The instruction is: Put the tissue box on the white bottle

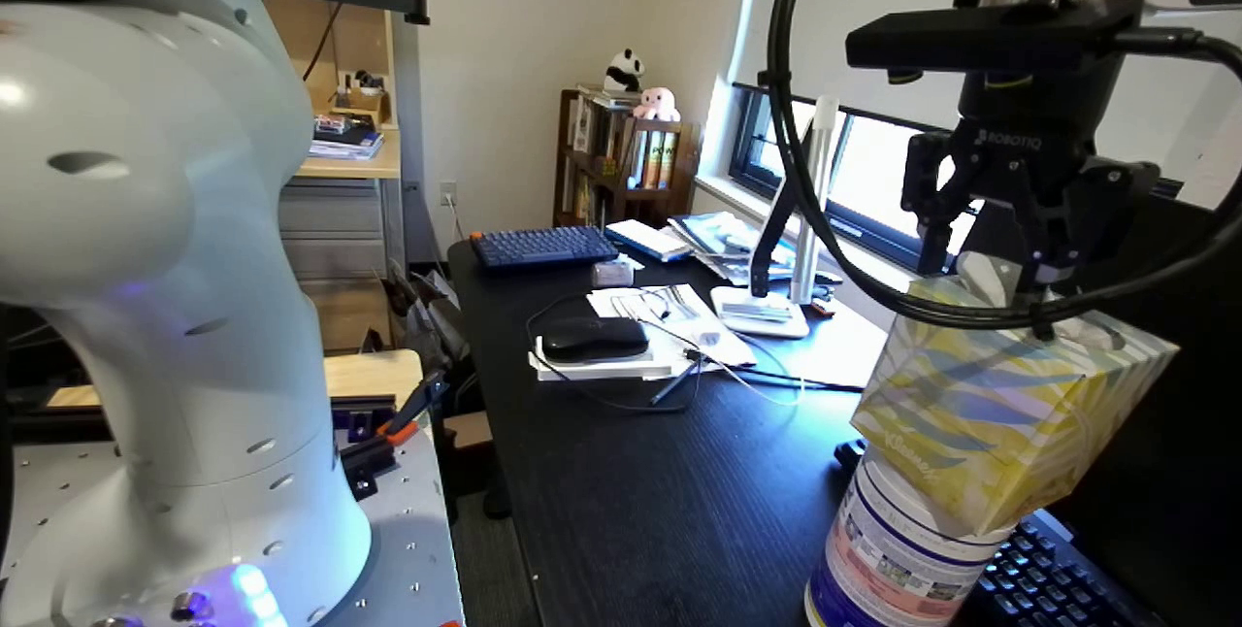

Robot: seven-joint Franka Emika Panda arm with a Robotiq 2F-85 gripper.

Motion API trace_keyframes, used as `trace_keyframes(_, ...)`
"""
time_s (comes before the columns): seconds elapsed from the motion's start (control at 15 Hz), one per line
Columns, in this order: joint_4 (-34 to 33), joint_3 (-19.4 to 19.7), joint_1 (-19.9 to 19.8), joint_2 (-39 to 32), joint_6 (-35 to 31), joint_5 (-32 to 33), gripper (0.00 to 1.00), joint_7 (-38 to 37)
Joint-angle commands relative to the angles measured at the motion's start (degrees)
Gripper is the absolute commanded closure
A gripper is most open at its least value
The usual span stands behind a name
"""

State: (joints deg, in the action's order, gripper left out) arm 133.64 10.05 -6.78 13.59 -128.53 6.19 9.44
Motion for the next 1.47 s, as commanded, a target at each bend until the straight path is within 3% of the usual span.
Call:
trace_keyframes(0.0, -1.3, -0.6, -0.3, 3.3, 1.7, -1.3, 0.01, -1.5)
trace_keyframes(0.4, -3.8, -0.9, 0.0, 10.3, 2.5, -4.1, 0.0, -3.1)
trace_keyframes(0.6, -0.2, -3.8, -0.8, 14.9, -1.2, -1.6, 0.0, -8.7)
trace_keyframes(1.07, 8.2, -11.1, 0.7, 20.9, 4.7, 1.7, 0.0, -14.4)
trace_keyframes(1.4, 14.0, -10.9, 4.0, 21.0, 4.8, -1.1, 0.0, -11.7)
